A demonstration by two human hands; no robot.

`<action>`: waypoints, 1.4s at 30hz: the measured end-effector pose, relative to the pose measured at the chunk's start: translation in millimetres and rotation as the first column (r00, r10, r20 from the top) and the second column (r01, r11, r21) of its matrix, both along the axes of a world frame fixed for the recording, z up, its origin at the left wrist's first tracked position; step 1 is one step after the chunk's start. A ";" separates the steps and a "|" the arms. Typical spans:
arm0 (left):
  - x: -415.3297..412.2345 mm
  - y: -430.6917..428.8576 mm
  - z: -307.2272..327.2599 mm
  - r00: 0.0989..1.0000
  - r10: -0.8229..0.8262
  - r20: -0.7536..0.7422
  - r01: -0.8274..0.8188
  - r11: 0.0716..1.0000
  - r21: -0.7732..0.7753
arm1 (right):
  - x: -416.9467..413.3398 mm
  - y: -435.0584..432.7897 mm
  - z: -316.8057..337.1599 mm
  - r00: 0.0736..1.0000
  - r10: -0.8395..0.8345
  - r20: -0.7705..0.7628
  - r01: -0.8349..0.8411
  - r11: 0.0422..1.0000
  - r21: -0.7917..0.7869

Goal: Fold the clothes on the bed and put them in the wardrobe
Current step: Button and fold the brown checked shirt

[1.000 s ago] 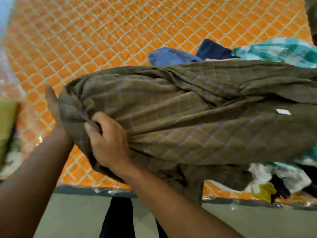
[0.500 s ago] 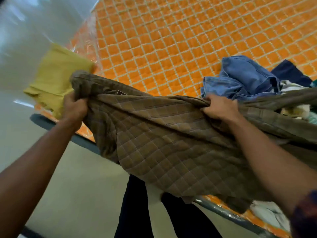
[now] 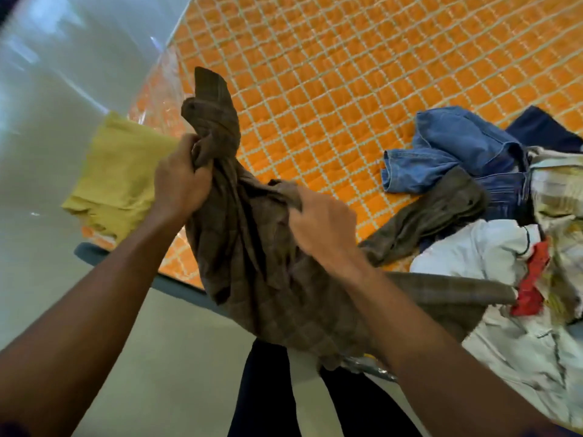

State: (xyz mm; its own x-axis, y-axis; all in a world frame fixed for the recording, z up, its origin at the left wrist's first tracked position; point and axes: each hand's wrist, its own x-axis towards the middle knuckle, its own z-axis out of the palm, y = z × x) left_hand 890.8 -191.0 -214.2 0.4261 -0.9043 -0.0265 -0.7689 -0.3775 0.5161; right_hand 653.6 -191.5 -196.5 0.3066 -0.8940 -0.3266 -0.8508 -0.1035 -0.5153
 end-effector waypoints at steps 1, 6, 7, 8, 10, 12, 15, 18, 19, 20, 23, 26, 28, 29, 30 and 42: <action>1.9 -11.2 -1.5 1.000 0.007 0.013 -0.007 0.999 0.047 | -8.8 -17.9 4.4 0.999 -0.050 -0.005 0.050 0.995 -0.084; 16.9 -113.0 8.6 0.980 0.197 -0.009 -0.197 0.980 0.003 | -73.6 -177.3 15.0 0.926 -0.359 -0.113 0.324 0.913 -0.250; 21.7 -143.3 9.2 0.970 0.236 -0.063 -0.238 0.971 -0.013 | -86.3 -213.0 18.7 0.891 -0.452 -0.047 0.433 0.875 -0.216; 27.1 -166.9 7.8 0.959 0.258 -0.121 -0.260 0.966 -0.001 | -98.1 -244.4 16.9 0.845 -0.528 0.089 0.535 0.835 -0.124; 27.8 -209.2 -9.6 0.943 0.248 -0.221 -0.222 0.966 0.133 | -113.7 -286.7 9.2 0.692 -0.643 0.328 0.622 0.762 0.183; 17.1 -221.4 -36.2 0.952 0.236 -0.197 -0.175 0.942 0.286 | -120.5 -289.0 -22.6 0.717 -0.636 0.284 0.560 0.769 0.306; -8.9 -187.7 -76.3 0.999 0.013 0.048 -0.032 0.912 0.409 | -127.3 -227.8 -80.3 0.850 -0.526 -0.035 0.525 0.838 0.153; -29.1 -110.9 -110.6 0.993 -0.119 -0.015 0.111 0.861 0.496 | -145.9 -141.5 -128.7 0.855 -0.488 -0.178 0.508 0.856 0.094; -34.0 -82.0 -120.3 0.996 -0.089 -0.022 0.088 0.877 0.472 | -147.9 -109.1 -133.2 0.821 -0.541 -0.184 0.564 0.817 0.115; -39.0 -55.8 -127.8 0.999 -0.050 -0.015 0.052 0.904 0.424 | -153.2 -81.2 -141.1 0.782 -0.596 -0.185 0.620 0.776 0.119; -47.6 12.5 -135.9 0.982 0.188 0.014 -0.180 0.913 0.367 | -161.0 -5.1 -151.7 0.761 -0.611 -0.216 0.647 0.738 0.190; -45.4 59.9 -144.8 0.847 0.512 -0.140 -0.438 0.823 0.363 | -162.7 34.1 -159.5 0.823 -0.451 -0.344 0.533 0.823 0.195; -51.2 79.2 -147.0 0.684 0.619 -0.385 -0.482 0.780 0.398 | -159.0 36.5 -158.7 0.819 -0.387 -0.424 0.454 0.888 0.067; -58.0 83.9 -145.3 0.601 0.627 -0.496 -0.446 0.778 0.442 | -155.9 32.6 -156.7 0.821 -0.370 -0.434 0.411 0.912 0.000; -66.9 87.7 -143.6 0.531 0.622 -0.575 -0.387 0.782 0.488 | -153.5 27.6 -155.8 0.829 -0.368 -0.421 0.381 0.923 -0.057; -84.0 76.3 -103.3 0.414 0.547 -0.727 -0.324 0.836 0.443 | -168.4 1.6 -146.6 0.890 -0.401 -0.218 0.426 0.902 0.078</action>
